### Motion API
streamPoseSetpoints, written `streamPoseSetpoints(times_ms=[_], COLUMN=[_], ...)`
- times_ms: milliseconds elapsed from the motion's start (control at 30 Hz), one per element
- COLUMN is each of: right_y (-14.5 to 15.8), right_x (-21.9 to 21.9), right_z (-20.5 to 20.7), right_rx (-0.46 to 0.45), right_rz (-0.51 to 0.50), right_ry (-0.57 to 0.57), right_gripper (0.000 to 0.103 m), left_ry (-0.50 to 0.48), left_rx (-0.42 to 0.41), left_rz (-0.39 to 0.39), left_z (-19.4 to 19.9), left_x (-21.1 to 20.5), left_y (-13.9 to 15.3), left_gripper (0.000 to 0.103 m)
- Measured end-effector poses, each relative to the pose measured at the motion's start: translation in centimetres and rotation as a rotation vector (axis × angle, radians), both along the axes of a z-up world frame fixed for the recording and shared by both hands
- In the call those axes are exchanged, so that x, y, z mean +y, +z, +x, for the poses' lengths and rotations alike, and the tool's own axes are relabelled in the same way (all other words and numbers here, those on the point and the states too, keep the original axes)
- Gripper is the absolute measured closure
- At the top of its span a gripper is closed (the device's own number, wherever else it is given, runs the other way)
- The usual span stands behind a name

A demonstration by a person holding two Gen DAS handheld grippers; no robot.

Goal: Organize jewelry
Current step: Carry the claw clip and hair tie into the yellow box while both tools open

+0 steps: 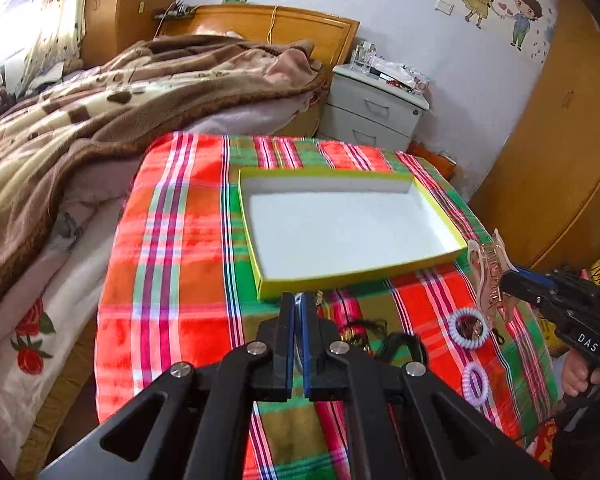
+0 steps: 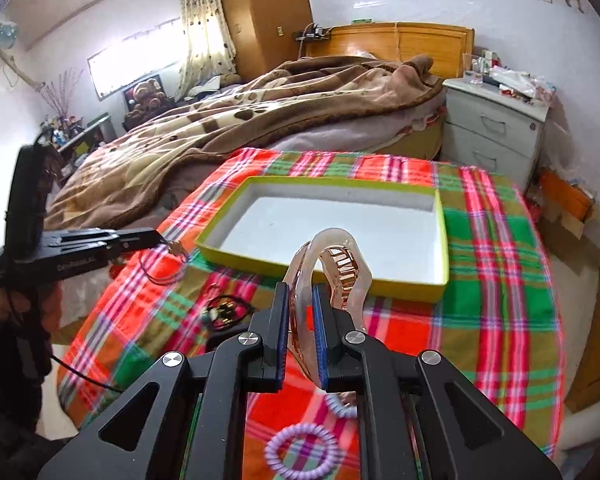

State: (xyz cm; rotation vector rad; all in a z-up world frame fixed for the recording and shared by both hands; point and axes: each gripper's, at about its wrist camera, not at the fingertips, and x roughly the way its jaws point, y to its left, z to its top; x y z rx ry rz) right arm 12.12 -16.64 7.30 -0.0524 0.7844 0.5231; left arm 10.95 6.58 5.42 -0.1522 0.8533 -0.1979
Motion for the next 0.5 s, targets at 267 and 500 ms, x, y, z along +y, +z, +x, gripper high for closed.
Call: streamPoseSetpoints(times_ms=[267,500], right_y=[0.6,-0.3], right_x=[-0.5,-0.4], right_z=[4.5,9.2], right_rx=[0.008,0.04], right_rz=[-0.036,-0.073], right_ry=[-0.046,-0.072], right_gripper=[0.091,0.091], left_ry=[-0.005,-0.017], left_rx=[-0.056,-0.04], left_rz=[0.034,-0.005], left_z=[3.3,7.6], left_x=[-1.1,-1.5], left_y=[1.7,1.5], left_gripper=[0.1,0.1])
